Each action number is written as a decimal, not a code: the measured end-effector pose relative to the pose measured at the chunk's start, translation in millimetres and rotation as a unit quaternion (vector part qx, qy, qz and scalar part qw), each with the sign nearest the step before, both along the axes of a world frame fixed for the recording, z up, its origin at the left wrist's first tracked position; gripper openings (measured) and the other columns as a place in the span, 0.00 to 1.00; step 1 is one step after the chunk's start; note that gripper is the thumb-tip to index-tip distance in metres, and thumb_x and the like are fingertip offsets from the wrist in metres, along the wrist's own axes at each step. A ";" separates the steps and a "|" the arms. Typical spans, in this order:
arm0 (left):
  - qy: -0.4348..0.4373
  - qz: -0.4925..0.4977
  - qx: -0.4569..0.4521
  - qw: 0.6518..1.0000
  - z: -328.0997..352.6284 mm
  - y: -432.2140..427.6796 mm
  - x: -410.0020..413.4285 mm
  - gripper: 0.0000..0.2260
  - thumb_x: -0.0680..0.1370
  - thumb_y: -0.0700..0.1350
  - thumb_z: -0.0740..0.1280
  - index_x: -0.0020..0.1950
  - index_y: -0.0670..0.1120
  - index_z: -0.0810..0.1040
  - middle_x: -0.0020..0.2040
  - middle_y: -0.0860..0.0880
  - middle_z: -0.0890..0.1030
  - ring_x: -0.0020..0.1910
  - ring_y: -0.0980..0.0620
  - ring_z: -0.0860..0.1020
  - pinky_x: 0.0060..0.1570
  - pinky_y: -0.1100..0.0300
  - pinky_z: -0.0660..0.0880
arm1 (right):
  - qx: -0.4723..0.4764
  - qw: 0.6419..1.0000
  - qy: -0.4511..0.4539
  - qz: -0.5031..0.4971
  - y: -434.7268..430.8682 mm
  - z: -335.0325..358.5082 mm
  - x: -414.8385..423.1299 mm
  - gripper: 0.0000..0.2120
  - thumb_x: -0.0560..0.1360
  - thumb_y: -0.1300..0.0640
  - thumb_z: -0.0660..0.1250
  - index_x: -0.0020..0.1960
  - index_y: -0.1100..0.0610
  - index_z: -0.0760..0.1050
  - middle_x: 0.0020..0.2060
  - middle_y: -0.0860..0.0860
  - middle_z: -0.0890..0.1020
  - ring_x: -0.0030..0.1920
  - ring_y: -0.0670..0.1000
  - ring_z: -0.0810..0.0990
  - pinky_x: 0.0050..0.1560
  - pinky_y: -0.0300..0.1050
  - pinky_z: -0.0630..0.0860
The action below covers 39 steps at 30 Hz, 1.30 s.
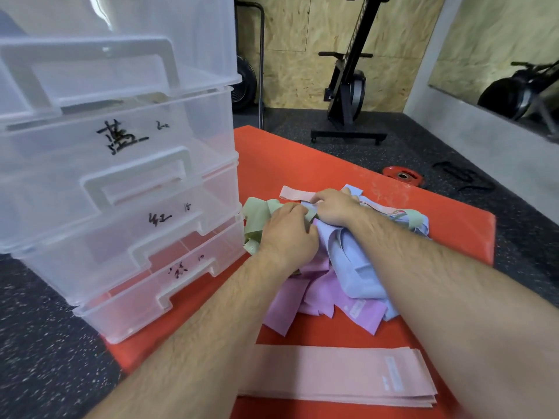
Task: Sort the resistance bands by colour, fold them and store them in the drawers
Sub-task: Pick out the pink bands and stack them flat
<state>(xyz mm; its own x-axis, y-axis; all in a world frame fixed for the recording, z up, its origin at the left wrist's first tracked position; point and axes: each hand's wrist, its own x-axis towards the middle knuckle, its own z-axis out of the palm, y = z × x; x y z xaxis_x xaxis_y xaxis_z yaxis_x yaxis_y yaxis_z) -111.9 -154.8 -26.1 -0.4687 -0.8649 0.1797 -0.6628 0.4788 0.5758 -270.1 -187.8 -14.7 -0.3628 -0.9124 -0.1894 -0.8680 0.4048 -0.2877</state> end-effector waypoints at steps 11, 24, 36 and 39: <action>0.012 0.000 -0.019 1.000 4.7 -6.5 7.3 0.18 0.80 0.49 0.62 0.69 0.45 0.72 0.70 0.48 0.71 0.69 0.47 0.68 0.69 0.53 0.64 | -0.027 0.999 -0.027 -0.001 -6.5 -1.4 2.5 0.25 0.75 0.60 0.50 0.65 0.47 0.75 0.64 0.48 0.77 0.66 0.58 0.64 0.65 0.56 0.64; 0.170 -0.038 -0.090 0.981 64.8 30.3 15.9 0.23 0.80 0.45 0.64 0.75 0.44 0.66 0.74 0.48 0.67 0.73 0.52 0.65 0.69 0.64 0.59 | -0.341 0.928 -0.085 0.126 104.1 135.8 -0.3 0.23 0.77 0.70 0.55 0.69 0.61 0.74 0.65 0.47 0.73 0.60 0.40 0.72 0.58 0.20 0.62; 0.325 -0.104 0.033 0.939 110.9 111.9 57.9 0.22 0.77 0.53 0.71 0.69 0.62 0.69 0.51 0.57 0.82 0.47 0.63 0.79 0.47 0.63 0.75 | -0.426 0.858 -0.243 0.156 231.4 133.1 46.2 0.24 0.80 0.71 0.58 0.71 0.54 0.74 0.70 0.42 0.73 0.64 0.47 0.79 0.61 0.38 0.74; 0.328 -0.085 0.047 0.940 101.5 115.9 64.9 0.13 0.76 0.45 0.72 0.57 0.58 0.76 0.42 0.49 0.82 0.36 0.59 0.77 0.39 0.61 0.73 | -0.417 0.868 -0.229 0.144 239.9 98.6 51.0 0.22 0.79 0.69 0.61 0.71 0.56 0.74 0.70 0.45 0.74 0.68 0.49 0.75 0.66 0.45 0.73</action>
